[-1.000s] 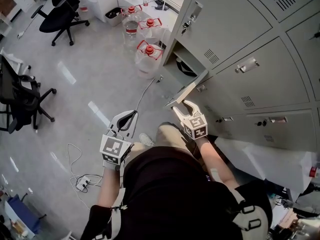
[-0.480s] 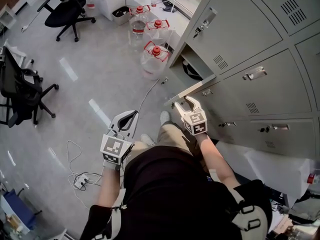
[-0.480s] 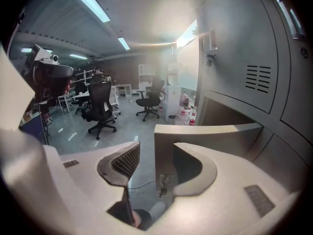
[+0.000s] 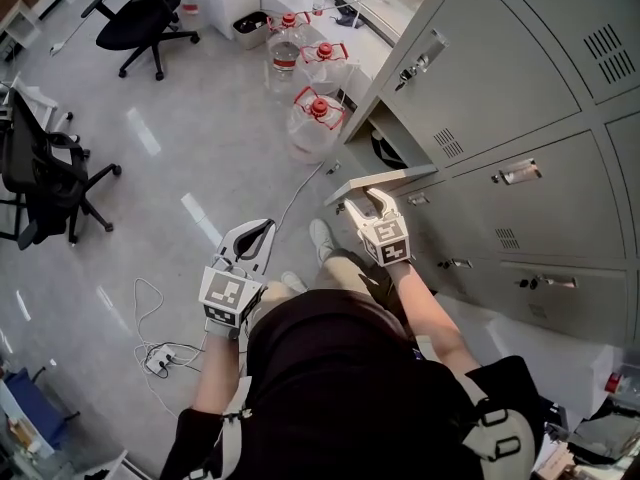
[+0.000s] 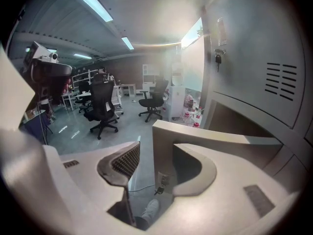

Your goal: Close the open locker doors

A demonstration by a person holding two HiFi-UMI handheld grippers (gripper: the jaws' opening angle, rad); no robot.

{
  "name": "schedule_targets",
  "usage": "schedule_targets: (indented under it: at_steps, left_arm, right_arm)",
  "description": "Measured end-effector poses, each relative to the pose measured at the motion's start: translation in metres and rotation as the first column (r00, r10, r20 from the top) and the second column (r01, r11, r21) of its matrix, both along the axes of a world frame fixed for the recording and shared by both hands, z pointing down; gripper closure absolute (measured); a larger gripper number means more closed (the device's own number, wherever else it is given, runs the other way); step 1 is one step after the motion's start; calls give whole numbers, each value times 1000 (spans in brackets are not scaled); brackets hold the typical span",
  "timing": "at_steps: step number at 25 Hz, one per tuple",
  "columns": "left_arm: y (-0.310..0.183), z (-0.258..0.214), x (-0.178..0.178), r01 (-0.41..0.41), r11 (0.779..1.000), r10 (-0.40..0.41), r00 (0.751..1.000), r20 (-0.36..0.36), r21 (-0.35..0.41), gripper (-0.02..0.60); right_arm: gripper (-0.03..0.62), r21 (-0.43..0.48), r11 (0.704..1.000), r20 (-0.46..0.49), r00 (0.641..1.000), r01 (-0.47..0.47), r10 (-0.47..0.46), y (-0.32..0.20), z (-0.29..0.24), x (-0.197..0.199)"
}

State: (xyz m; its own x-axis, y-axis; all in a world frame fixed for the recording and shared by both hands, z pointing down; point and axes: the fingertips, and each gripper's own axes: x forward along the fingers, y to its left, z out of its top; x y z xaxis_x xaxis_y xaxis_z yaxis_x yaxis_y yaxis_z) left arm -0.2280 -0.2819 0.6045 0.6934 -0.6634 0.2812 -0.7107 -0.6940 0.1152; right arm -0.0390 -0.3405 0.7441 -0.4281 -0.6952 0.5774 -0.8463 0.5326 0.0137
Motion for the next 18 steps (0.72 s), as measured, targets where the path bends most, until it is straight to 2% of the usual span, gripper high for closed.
schedule_targets:
  at_steps: [18]
  left_arm:
    - [-70,-1,16,90,996,-90,995,31,-15,574]
  right_arm:
    - [385,-9,998,-4,998,57,-57,-91,11,18]
